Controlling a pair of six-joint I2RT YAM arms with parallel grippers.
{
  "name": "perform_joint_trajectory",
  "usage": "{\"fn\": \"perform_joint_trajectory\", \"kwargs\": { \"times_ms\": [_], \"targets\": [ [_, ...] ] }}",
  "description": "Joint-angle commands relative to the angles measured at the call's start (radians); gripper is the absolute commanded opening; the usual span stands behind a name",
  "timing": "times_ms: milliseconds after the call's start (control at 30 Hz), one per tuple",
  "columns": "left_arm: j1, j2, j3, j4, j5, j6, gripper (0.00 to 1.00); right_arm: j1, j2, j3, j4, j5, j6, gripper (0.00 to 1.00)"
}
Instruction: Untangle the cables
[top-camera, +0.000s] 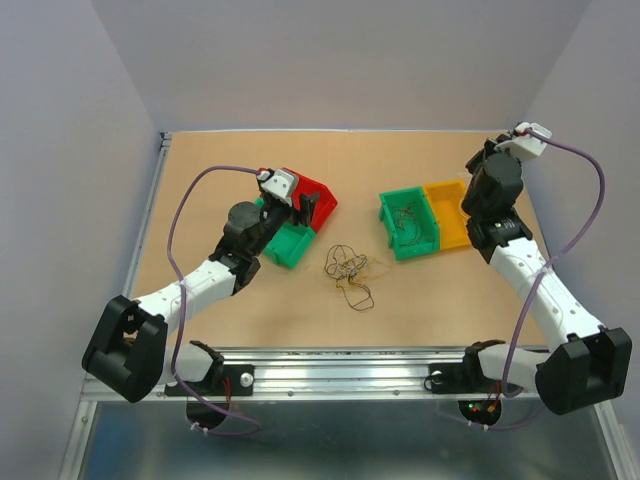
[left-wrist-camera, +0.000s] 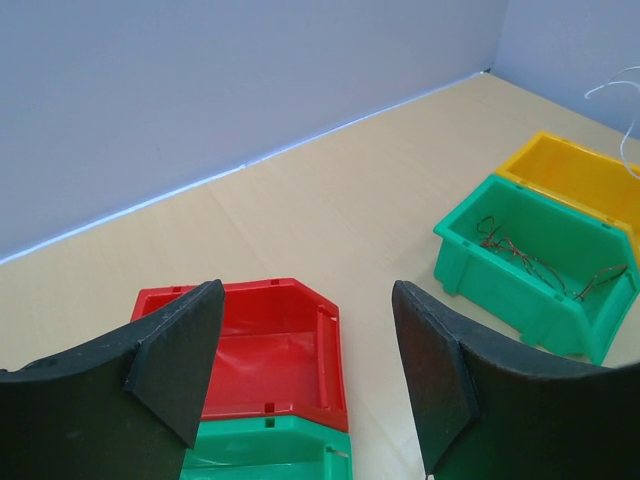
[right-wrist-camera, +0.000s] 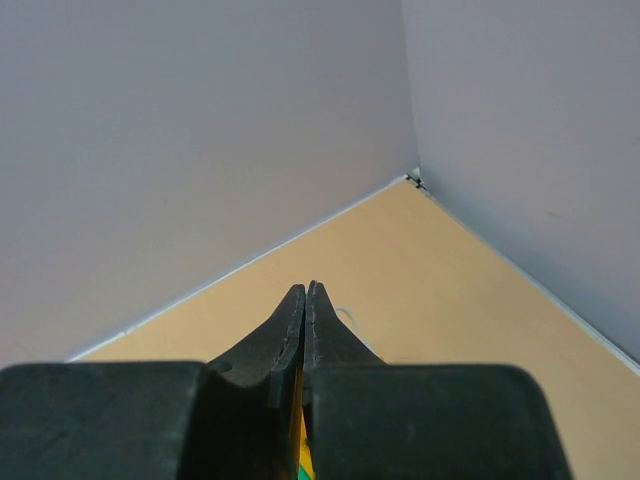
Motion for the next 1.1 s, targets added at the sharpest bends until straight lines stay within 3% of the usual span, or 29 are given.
{"fn": "perform_joint_trajectory", "kwargs": {
  "times_ms": [0,467,733,967,1067],
  "targets": [
    [0.003,-0.024,0.001,0.054,0.017,0.003,0.79,-0.015,0.027,-0.020,0.033,0.036,0.016,0.01],
    [0.005,-0.029,0.003,0.052,0.020,0.005,0.79,-0.015,0.087,-0.275,0.149,0.030,0.154,0.01],
    [0.005,-0.021,0.003,0.051,0.020,0.005,0.79,-0.015,-0.007,-0.378,0.165,0.011,0.182,0.01],
    [0.005,-0.013,0.004,0.052,0.028,0.005,0.79,-0.015,-0.198,-0.485,0.166,0.005,0.194,0.01],
    [0.005,-0.012,0.006,0.051,0.029,0.005,0.79,-0.015,-0.191,-0.492,0.160,-0.018,0.188,0.01]
  ]
}}
